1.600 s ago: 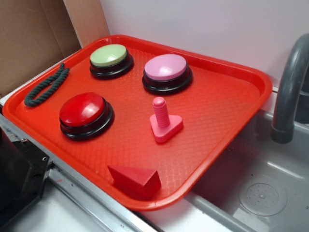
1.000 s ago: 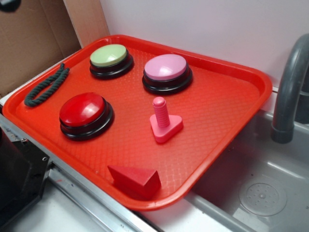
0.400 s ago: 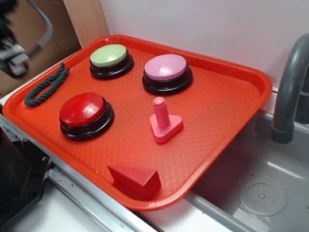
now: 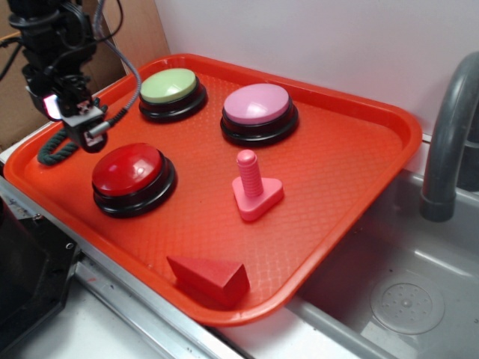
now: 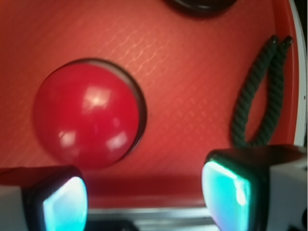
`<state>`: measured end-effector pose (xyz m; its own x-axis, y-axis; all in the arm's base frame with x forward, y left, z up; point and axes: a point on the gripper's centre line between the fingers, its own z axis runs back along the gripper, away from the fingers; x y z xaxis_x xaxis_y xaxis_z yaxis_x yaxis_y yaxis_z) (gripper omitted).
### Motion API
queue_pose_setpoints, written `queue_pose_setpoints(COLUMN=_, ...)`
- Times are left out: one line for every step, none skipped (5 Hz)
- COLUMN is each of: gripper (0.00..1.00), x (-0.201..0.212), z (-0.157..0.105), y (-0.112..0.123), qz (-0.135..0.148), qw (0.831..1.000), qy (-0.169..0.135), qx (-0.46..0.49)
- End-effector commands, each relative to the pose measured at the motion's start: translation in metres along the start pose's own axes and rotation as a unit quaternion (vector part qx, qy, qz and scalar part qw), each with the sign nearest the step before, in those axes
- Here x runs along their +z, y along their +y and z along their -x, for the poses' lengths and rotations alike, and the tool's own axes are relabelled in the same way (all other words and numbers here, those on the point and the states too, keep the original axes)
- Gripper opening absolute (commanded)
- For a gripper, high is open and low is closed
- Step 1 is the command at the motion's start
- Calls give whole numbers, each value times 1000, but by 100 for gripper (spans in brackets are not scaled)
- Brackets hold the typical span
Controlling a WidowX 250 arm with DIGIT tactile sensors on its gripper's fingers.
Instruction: Push the red button.
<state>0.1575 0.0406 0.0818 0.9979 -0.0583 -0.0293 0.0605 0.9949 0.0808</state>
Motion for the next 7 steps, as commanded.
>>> queue_pose_setpoints(gripper=100, x=-21, z=-26, y=-1, qz=17, qw=999, qy=-31, qx=35)
queue_pose_setpoints(gripper=100, x=-28, z=-35, y=-10, qz=19, qw=999, qy=-28, qx=34)
queue_pose_setpoints(gripper=100, x=-34, z=-39, y=-13, qz=28, qw=999, qy=-21, qx=28)
queue_pose_setpoints(gripper=100, x=-38, z=-36, y=-12, qz=46, qw=998, qy=-20, qx=31)
queue_pose_setpoints(gripper=100, x=-20, z=-33, y=-9, qz=47, qw=998, qy=-28, qx=43)
queue_pose_setpoints(gripper=100, x=7, z=-24, y=-6, qz=43, qw=996, qy=-41, qx=64)
queue_pose_setpoints(gripper=100, x=34, z=-15, y=-4, qz=56, qw=995, qy=-37, qx=67)
